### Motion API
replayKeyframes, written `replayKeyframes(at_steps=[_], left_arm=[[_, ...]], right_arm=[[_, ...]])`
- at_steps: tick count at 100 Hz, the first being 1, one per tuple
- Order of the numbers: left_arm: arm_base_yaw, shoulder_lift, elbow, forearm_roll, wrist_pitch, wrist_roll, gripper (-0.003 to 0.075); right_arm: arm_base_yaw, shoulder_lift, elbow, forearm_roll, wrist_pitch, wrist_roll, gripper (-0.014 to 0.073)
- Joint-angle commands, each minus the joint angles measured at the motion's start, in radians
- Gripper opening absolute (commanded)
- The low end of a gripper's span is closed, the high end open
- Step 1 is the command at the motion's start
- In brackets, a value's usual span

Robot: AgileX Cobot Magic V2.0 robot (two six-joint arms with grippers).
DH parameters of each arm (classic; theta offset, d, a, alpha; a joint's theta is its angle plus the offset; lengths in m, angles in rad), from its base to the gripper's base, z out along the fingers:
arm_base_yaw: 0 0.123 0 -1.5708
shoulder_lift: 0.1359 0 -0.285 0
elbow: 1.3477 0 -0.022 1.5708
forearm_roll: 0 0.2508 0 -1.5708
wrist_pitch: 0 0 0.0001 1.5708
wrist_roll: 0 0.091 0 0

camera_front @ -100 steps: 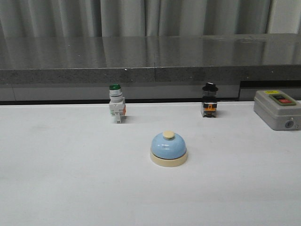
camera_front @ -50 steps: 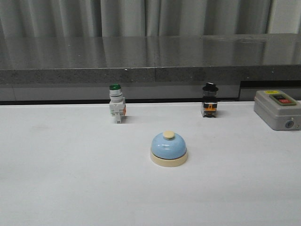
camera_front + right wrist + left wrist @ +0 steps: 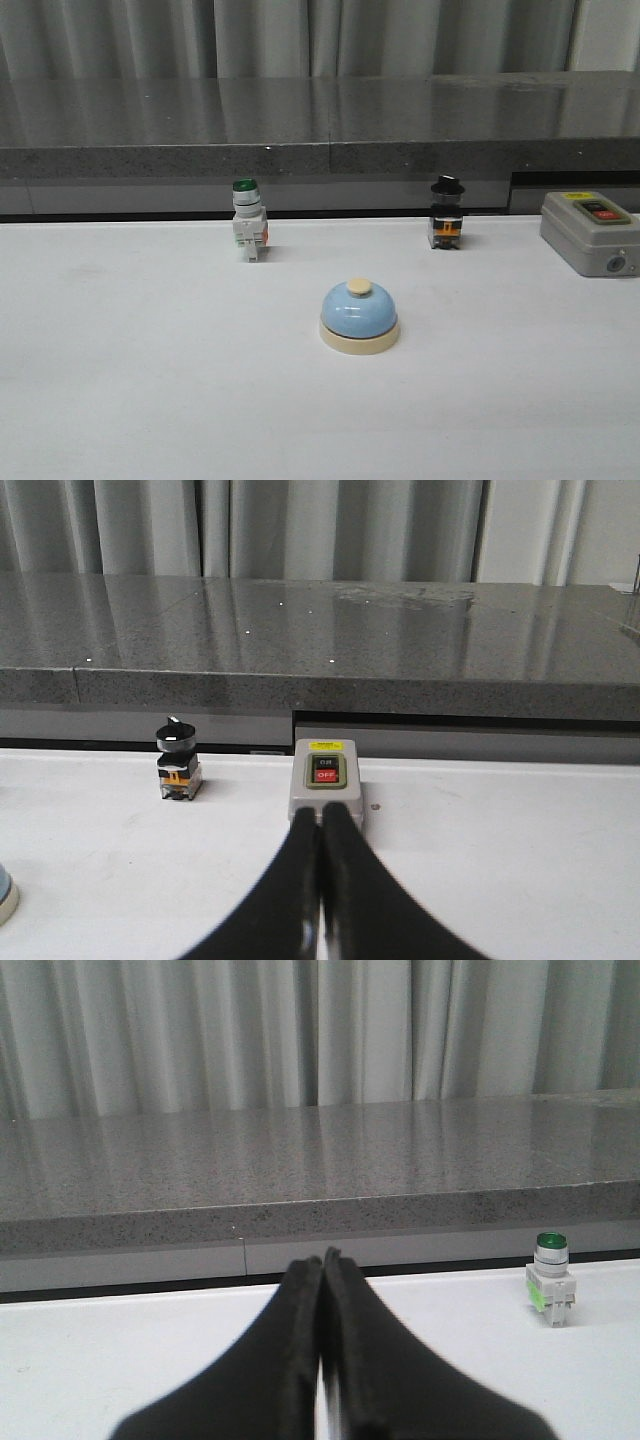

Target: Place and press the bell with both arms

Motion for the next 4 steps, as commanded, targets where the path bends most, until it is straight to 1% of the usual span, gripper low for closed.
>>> replayKeyframes(at_steps=[1,4], left_arm=[[0.0,-0.027,0.042,-0.008,-0.081,-0.013,-0.002],[0.0,-0.027,0.042,-0.008,-0.081,-0.013,-0.002]], right_arm=[[-0.006,-0.018,-0.015,-0.011,-0.091,-0.007,-0.006],[-0.006,-0.018,-0.015,-0.011,-0.091,-0.007,-0.006]])
